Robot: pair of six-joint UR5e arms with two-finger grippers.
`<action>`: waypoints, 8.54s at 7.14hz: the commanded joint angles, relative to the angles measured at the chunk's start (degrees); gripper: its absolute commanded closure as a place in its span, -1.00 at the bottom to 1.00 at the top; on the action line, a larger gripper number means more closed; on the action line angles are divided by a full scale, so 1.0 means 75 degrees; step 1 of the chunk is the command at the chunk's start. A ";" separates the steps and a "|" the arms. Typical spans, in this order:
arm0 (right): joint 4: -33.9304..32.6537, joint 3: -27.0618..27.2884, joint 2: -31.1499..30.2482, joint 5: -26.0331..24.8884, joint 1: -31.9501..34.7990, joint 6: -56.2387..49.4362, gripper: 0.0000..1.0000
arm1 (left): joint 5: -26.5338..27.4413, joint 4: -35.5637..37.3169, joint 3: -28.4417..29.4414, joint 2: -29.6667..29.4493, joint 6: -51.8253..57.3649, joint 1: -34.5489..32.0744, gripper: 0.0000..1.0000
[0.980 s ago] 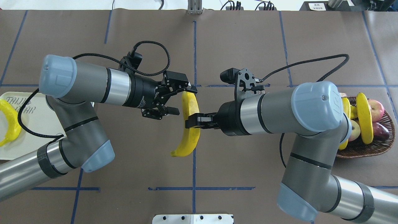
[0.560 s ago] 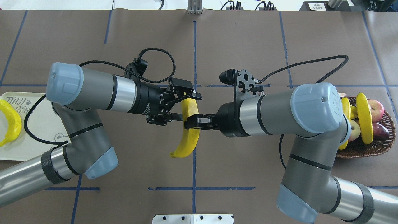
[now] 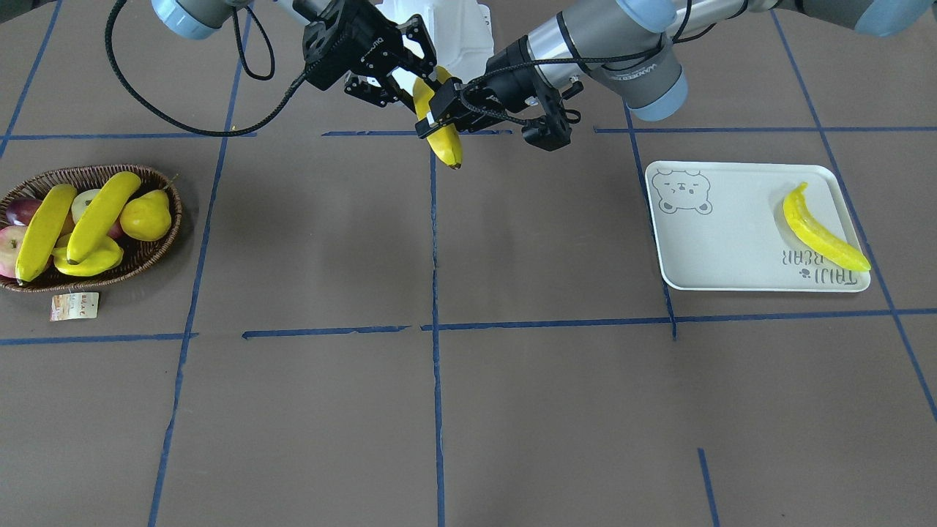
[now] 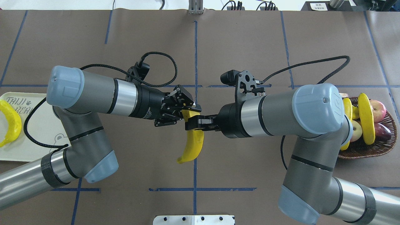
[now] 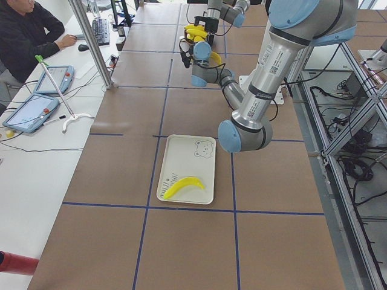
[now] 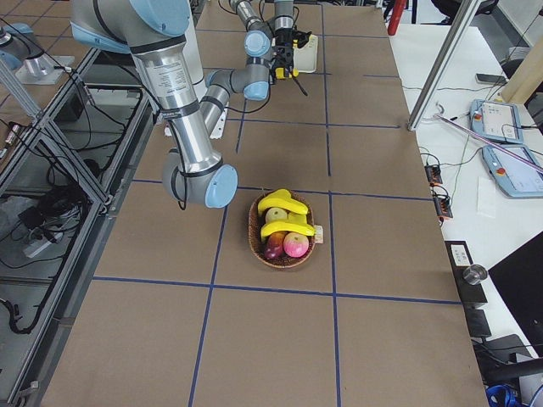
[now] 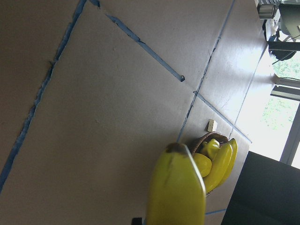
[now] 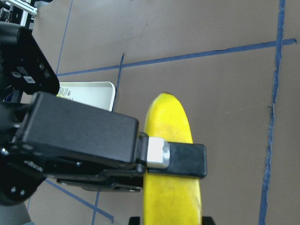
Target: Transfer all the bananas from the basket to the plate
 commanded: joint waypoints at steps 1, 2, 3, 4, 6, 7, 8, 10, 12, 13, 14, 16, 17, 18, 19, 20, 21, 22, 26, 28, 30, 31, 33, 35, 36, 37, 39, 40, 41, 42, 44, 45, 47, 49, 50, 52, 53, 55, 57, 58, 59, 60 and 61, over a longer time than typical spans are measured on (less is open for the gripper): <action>-0.0021 0.0105 -0.0051 -0.0010 0.0031 0.0005 -1.00 | -0.0053 0.0034 -0.0152 0.0072 0.0005 -0.0040 1.00; -0.0044 0.0175 -0.0075 0.0002 0.0054 0.0005 -1.00 | -0.0088 0.0058 -0.0165 0.0084 0.0005 -0.0087 1.00; -0.0056 0.0210 -0.0110 -0.0022 0.0077 0.0005 -1.00 | -0.0216 0.0151 -0.0142 0.0258 0.0005 -0.0320 1.00; -0.0067 0.0327 -0.0307 0.0001 0.0136 0.0005 -1.00 | -0.0565 0.0326 0.0021 0.0608 0.0225 -0.0844 1.00; -0.0067 0.0713 -0.0846 0.0060 0.0300 0.0005 -1.00 | -0.1142 0.1551 -0.0140 0.1637 0.2290 -0.1888 1.00; -0.0056 0.0773 -0.1011 0.0083 0.0370 -0.0006 -1.00 | -0.1131 0.1860 -0.0130 0.2409 0.3311 -0.2206 1.00; -0.0056 0.0785 -0.1082 0.0095 0.0452 -0.0006 -1.00 | -0.1050 0.1863 -0.0072 0.3275 0.4214 -0.2452 1.00; -0.0056 0.0773 -0.1199 0.0072 0.0581 -0.0006 -1.00 | -0.0863 0.1933 0.0116 0.4415 0.5507 -0.2794 1.00; -0.0056 0.0738 -0.1212 0.0049 0.0640 -0.0006 -1.00 | -0.0302 0.1945 0.0302 0.4993 0.5583 -0.2760 1.00; -0.0056 0.0738 -0.1212 0.0037 0.0640 -0.0006 -1.00 | -0.0102 0.1945 0.0582 0.5006 0.5606 -0.2736 1.00; -0.0056 0.0727 -0.1223 0.0025 0.0652 -0.0006 -1.00 | 0.0132 0.1933 0.0852 0.5006 0.5629 -0.2701 1.00; -0.0056 0.0750 -0.1410 0.0106 0.0826 -0.0018 -1.00 | 0.0158 0.1898 0.0890 0.5006 0.5839 -0.2701 -0.96; -0.0056 0.0738 -0.1480 0.0235 0.0978 -0.0030 -1.00 | 0.0100 0.1898 0.0762 0.5041 0.6386 -0.2747 -0.99; -0.0056 0.0750 -0.1574 0.0422 0.1154 -0.0042 -1.00 | 0.0076 0.1898 0.0738 0.5041 0.6415 -0.2771 -0.99; -0.0067 0.0750 -0.1842 0.0702 0.1446 -0.0100 -1.00 | -0.0098 0.1933 0.0575 0.5030 0.6415 -0.2794 -0.99; -0.0068 0.0761 -0.2262 0.1099 0.1936 -0.0170 -1.00 | -0.0587 0.1945 0.0341 0.5007 0.6415 -0.2911 -0.99; -0.0068 0.0820 -0.2846 0.1312 0.2370 -0.0391 -1.00 | -0.1254 0.2072 0.0049 0.4972 0.6415 -0.3422 -0.99; -0.0068 0.0925 -0.3467 0.1465 0.2653 -0.0730 -1.00 | -0.1771 0.2352 -0.0314 0.4902 0.6403 -0.3729 -0.99; -0.0800 0.0984 -0.5184 0.1036 0.2820 -0.2781 -1.00 | -0.1799 0.2730 -0.0774 0.4690 0.6204 -0.3697 -0.99; -0.1867 0.0996 -0.5196 0.0438 0.2551 -0.3296 -1.00 | -0.1799 0.2730 -0.0774 0.4702 0.6216 -0.3697 -0.99; -0.2411 0.0903 -0.5208 0.0038 0.2270 -0.3463 -1.00 | -0.1799 0.2730 -0.0786 0.4690 0.6204 -0.3697 -0.99; -0.2411 0.0763 -0.5173 0.0025 0.2118 -0.3464 -1.00 | -0.1799 0.2730 -0.0774 0.4690 0.6204 -0.3697 -0.99; -0.2411 0.0505 -0.5102 -0.0115 0.1813 -0.3464 -1.00 | -0.1799 0.2730 -0.0774 0.4690 0.6204 -0.3685 -0.99; -0.2411 0.0469 -0.5090 -0.0104 0.1824 -0.3498 -0.72 | -0.1799 0.2718 -0.0786 0.4678 0.6052 -0.3662 -0.99; -0.2411 0.0445 -0.5102 -0.0104 0.1847 -0.3766 -0.64 | -0.1799 0.2730 -0.0821 0.4678 0.6040 -0.3662 -0.99; -0.2411 0.0410 -0.5114 -0.0104 0.1905 -0.3931 -0.61 | -0.1799 0.2730 -0.0833 0.4678 0.6028 -0.3662 -0.99; -0.2411 0.0387 -0.5102 -0.0104 0.1999 -0.3932 -0.48 | -0.1799 0.2730 -0.0833 0.4609 0.6005 -0.3662 -0.99; -0.2411 0.0387 -0.5102 -0.0104 0.2023 -0.3932 -0.38 | -0.1788 0.2718 -0.0833 0.4608 0.5912 -0.3650 -0.99; -0.2411 0.0387 -0.5102 -0.0104 0.2023 -0.3932 -0.21 | -0.1788 0.2718 -0.0833 0.4608 0.5899 -0.3650 -0.99; -0.2411 0.0387 -0.5091 -0.0104 0.2035 -0.3932 0.00 | -0.1764 0.2718 -0.0833 0.4608 0.5899 -0.3639 -0.99; -0.2411 0.0398 -0.5079 -0.0104 0.2058 -0.3932 0.01 | -0.1764 0.2718 -0.0833 0.4608 0.5899 -0.3638 -0.99; -0.2411 0.0387 -0.5067 -0.0104 0.2058 -0.3932 0.01 | -0.1764 0.2718 -0.0833 0.4596 0.5899 -0.3638 -0.99; -0.2411 0.0421 -0.5067 -0.0011 0.2209 -0.3944 0.85 | -0.1764 0.2718 -0.0833 0.4596 0.5899 -0.3638 -0.99; -0.2400 0.0515 -0.5055 0.0525 0.2851 -0.4049 1.00 | -0.1764 0.2718 -0.0845 0.4596 0.5899 -0.3638 -0.99; -0.2400 0.0690 -0.4974 0.0877 0.3296 -0.4247 1.00 | -0.1764 0.2718 -0.0845 0.4596 0.5899 -0.3638 -0.99; -0.2330 0.1181 -0.4939 0.2371 0.4268 -0.4541 1.00 | -0.1787 0.2718 -0.0915 0.4573 0.5876 -0.3638 -0.99; -0.2318 0.1183 -0.4370 0.3274 0.4540 -0.4542 1.00 | -0.1799 0.2718 -0.0938 0.4457 0.5841 -0.3638 -0.99; -0.2329 0.0916 -0.3188 0.4297 0.4531 -0.4320 1.00 | -0.1834 0.2602 -0.0938 0.3745 0.4605 -0.3615 -0.99; -0.1958 0.0785 -0.1710 0.4549 0.4148 -0.2409 1.00 | -0.1765 0.1332 -0.0718 0.2750 0.2455 -0.2858 -0.99; -0.1235 0.0692 -0.1193 0.3841 0.3494 -0.1005 1.00 | -0.1706 0.0860 -0.0635 0.2304 0.1410 -0.2413 -0.99; -0.0381 0.0680 -0.0968 0.2534 0.2479 0.0239 1.00 | -0.1450 0.0843 -0.0657 0.1847 0.0726 -0.2292 -0.99; 0.0266 0.0680 -0.0884 0.1350 0.1563 0.0854 1.00 | -0.1227 0.0843 -0.0634 0.1355 0.0232 -0.2012 -0.99; 0.0574 0.0691 -0.0872 0.0630 0.0916 0.1093 1.00 | -0.0947 0.0866 -0.0622 0.0967 -0.0132 -0.1789 -0.99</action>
